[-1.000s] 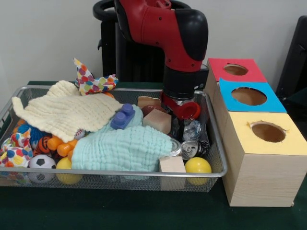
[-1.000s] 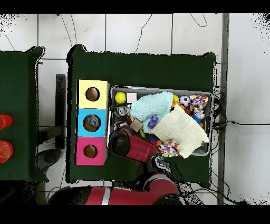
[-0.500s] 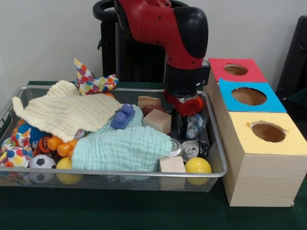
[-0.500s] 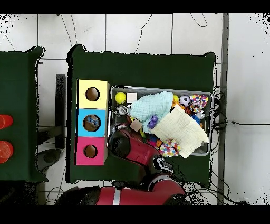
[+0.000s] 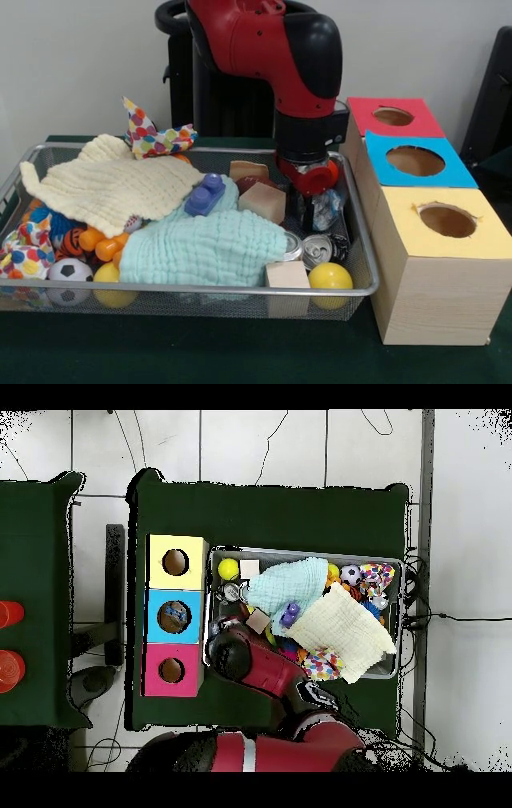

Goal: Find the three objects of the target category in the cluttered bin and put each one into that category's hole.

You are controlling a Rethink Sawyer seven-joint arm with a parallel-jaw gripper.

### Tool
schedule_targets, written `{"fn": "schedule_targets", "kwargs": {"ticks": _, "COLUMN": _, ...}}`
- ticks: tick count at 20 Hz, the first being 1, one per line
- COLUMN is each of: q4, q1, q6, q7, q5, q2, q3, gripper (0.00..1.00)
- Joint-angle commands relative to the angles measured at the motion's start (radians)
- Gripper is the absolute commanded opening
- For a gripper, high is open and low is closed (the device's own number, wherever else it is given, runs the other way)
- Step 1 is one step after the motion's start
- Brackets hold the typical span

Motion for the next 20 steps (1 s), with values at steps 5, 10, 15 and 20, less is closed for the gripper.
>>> {"fn": "schedule_targets", "kwargs": {"ticks": 5, "q4": 0.057, "q1": -0.146, "q6": 0.007, "q7": 0.17, "q5": 0.0, "q2": 0.032, "q3": 0.275, "gripper": 1.0}}
{"fn": "schedule_targets", "kwargs": {"ticks": 10, "q4": 0.099, "q1": -0.328, "q6": 0.016, "q7": 0.159, "q5": -0.022, "q2": 0.15, "q3": 0.482, "gripper": 1.0}}
{"fn": "schedule_targets", "kwargs": {"ticks": 15, "q4": 0.121, "q1": -0.426, "q6": 0.072, "q7": 0.118, "q5": -0.022, "q2": 0.224, "q3": 0.561, "gripper": 1.0}}
{"fn": "schedule_targets", "kwargs": {"ticks": 20, "q4": 0.114, "q1": -0.493, "q6": 0.129, "q7": 0.071, "q5": -0.023, "q2": 0.293, "q3": 0.599, "gripper": 1.0}}
